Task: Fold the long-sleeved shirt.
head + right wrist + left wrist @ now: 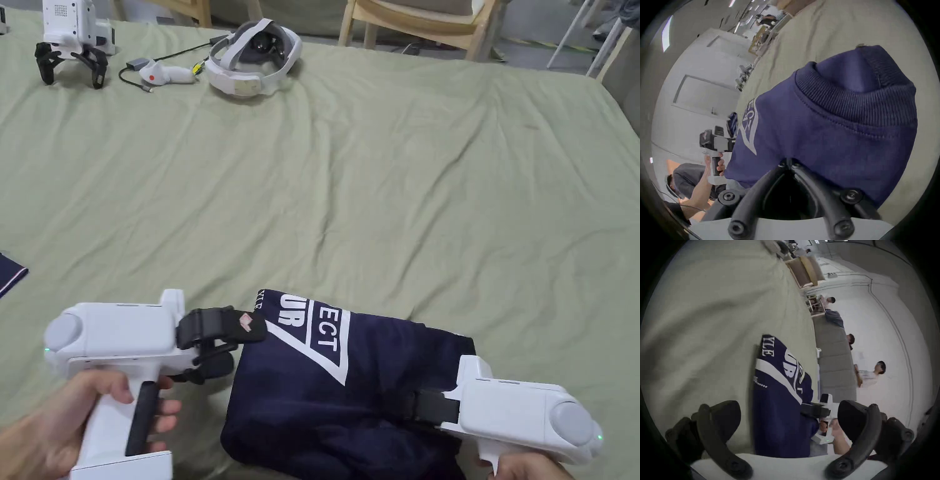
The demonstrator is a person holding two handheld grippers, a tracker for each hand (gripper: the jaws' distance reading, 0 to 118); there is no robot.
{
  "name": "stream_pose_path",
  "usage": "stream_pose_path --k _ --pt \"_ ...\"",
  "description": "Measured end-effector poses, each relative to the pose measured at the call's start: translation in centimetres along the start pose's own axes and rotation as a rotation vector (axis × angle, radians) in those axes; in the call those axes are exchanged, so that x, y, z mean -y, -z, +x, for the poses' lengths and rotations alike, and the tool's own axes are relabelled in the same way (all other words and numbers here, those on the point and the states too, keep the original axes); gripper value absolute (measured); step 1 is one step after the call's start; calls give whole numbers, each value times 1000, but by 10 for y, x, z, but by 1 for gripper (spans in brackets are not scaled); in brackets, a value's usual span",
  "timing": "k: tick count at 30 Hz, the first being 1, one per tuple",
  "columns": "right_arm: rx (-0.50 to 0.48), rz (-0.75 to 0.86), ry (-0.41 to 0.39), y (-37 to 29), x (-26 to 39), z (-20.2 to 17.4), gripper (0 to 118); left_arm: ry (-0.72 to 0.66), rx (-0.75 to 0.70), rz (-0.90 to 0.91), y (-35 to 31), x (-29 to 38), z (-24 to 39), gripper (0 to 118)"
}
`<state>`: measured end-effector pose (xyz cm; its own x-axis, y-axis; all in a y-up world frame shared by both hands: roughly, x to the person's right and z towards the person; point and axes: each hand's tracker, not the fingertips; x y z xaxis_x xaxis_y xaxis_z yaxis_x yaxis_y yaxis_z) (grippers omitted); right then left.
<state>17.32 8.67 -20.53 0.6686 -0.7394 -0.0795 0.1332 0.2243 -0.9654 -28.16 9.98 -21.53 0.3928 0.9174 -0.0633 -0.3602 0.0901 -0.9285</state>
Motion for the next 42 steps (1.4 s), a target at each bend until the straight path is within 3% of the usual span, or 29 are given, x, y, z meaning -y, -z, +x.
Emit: stream_pose_path --k 3,4,5,6,7,8,10,11,13,15,16,18,22,25,30,35,37,38,39,40,41,42 --pt "7 23 -38 -3 4 -3 0 -17 -78 -124 33 6 -7 106" --pt "10 29 -44 -4 5 -3 0 37 -3 -123 38 10 3 100" --pt "16 34 -50 -5 6 -5 0 66 21 -147 46 15 8 90" --pt "26 39 -57 -6 7 -7 0 99 -94 -150 56 20 12 79" --pt "42 45 -65 -8 7 -9 0 135 -157 -165 63 23 13 49" --pt "95 75 -88 -11 8 -16 0 146 -179 -173 64 12 -1 35" --pt "211 147 -233 -22 13 -43 0 -11 -69 -146 55 9 -9 31" --pt "284 196 -306 -27 16 -59 0 28 -81 -139 49 9 -8 27" --pt "449 364 -534 -37 29 -104 0 65 -111 -121 32 7 0 22" --pt "525 494 -713 -35 40 -145 0 64 -101 -97 9 -1 -1 21" --pt "506 518 -792 -31 43 -166 0 59 -105 -92 -5 -10 -4 21" --pt "549 557 -901 -12 47 -203 0 98 -190 -50 -36 -22 -5 21" --pt "417 542 -988 40 48 -254 0 117 -314 8 -120 -60 -26 21" --pt "315 488 -1001 82 46 -279 0 105 -412 65 -187 -80 -38 21" --pt "255 427 -1067 136 49 -313 0 72 -520 85 -274 -123 -75 21" --pt "223 396 -1091 165 43 -329 0 84 -605 86 -305 -140 -78 21" --pt "217 376 -1080 172 38 -331 0 80 -617 89 -288 -120 -54 23" --pt "206 361 -1066 173 36 -331 0 70 -622 85 -285 -118 -55 34" --pt "201 350 -1050 174 33 -329 0 95 -691 119 -281 -112 -52 59" --pt "202 352 -1045 172 32 -327 0 150 -737 138 -283 -107 -48 98" --pt "191 352 -1034 167 29 -324 0 212 -796 156 -280 -101 -41 111" --pt "194 358 -1023 160 27 -320 0 274 -818 207 -281 -92 -31 107"
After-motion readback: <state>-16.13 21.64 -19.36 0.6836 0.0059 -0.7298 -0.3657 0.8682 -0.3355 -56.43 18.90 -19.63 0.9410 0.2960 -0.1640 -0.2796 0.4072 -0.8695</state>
